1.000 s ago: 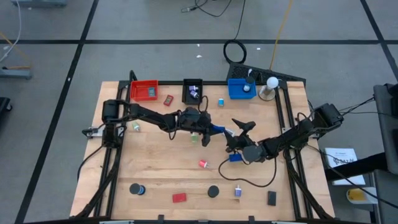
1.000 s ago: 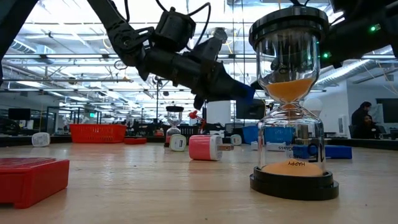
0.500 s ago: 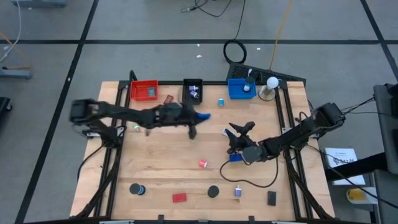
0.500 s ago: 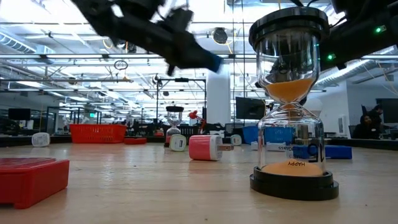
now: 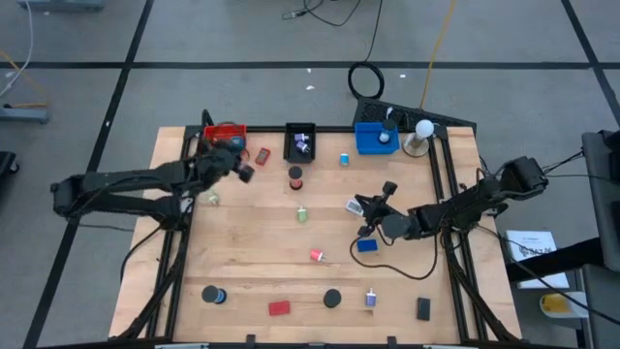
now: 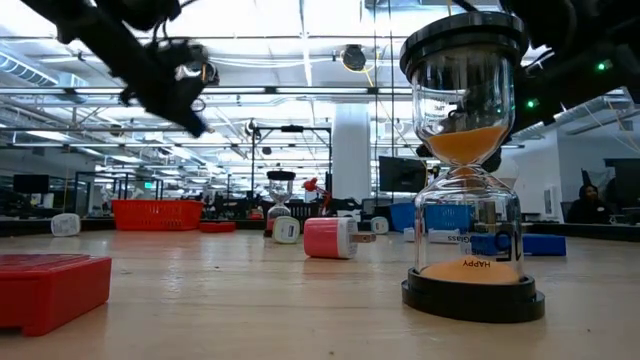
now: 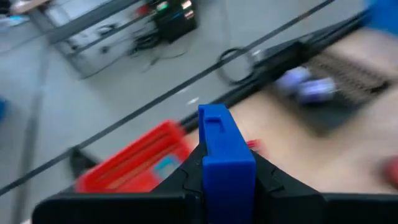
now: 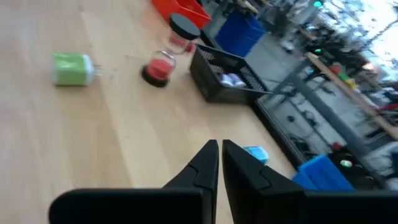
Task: Pick & Place Office items
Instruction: Put the top blue digital clock into the red bin
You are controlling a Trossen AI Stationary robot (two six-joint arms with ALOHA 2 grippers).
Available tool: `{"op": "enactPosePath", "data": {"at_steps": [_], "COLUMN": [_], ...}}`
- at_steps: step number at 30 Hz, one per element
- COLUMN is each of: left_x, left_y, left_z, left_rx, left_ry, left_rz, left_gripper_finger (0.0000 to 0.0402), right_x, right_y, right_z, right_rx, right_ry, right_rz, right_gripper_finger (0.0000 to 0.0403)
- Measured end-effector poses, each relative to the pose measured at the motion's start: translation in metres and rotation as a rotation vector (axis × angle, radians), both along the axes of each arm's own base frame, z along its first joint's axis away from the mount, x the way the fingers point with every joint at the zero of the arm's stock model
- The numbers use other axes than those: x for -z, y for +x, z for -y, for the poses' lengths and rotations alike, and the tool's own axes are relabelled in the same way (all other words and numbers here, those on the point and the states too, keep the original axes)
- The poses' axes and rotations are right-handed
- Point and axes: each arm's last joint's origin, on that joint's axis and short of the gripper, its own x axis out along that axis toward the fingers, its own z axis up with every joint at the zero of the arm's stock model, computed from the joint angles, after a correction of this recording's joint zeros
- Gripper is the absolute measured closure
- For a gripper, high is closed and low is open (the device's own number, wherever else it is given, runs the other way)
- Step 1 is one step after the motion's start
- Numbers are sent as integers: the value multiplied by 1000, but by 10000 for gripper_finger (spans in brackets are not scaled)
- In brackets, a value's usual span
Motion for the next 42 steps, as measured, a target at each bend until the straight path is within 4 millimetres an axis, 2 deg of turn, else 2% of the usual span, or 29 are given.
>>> {"op": "enactPosePath", "data": {"at_steps": [5,11,17,23,34,42], "left_x": [6,35,59,67,84,90], "left_y": [-12,-22,-26,-25,-28,-26], "left_z": [-33,-76,-105,-118,-129,-130], "left_rx": [-106,-198,-210,-184,-140,-111], "left_ry": [21,-61,-126,-116,-178,-204], "left_rz": [-190,-445,-546,-550,-599,-586], "left_gripper_finger": [350,350,350,350,349,278], "right_x": [-1,-1,-1,-1,-1,-1], "right_y": [-1,-1,-1,-1,-1,-1], "right_z": [1,0,0,1,0,0], "right_rx": [-6,-11,-12,-12,-17,-34], "right_ry": [-3,-11,-13,-13,-11,-6], "right_rz": [42,40,38,38,37,33], "right_gripper_finger": [398,402,402,402,402,402]}}
